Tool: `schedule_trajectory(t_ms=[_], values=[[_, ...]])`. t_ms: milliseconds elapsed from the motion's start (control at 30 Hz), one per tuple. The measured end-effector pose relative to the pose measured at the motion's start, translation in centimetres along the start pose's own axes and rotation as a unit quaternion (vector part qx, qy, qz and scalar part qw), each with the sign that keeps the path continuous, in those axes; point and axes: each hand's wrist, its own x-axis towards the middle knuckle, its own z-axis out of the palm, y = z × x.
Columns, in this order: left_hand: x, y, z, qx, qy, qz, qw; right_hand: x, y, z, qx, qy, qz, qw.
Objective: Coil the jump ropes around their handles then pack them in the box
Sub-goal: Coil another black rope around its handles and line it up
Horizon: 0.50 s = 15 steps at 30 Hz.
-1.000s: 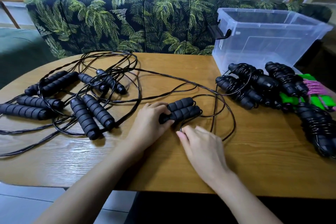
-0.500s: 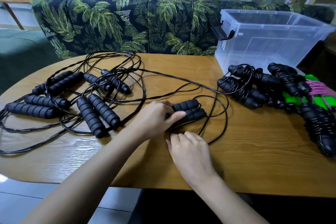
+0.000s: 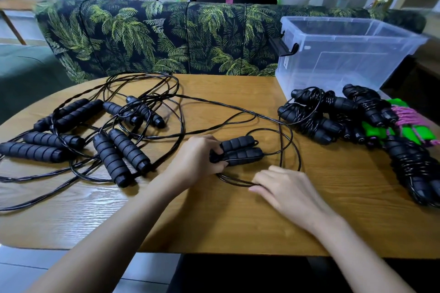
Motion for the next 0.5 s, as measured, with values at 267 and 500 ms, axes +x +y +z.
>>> schedule_trajectory(t_ms=[267,500], values=[[-0.1,-0.9,0.8,-0.043,0.024,0.012,0.999,-1.0,6.4,-0.8,0.102,-0.043,0.049,0.993],[-0.3,-1.1,1.2,0.020,-0.013,0.020,1.000,-1.1,7.4,-0.4,0.105,-0.022,0.077,0.991]])
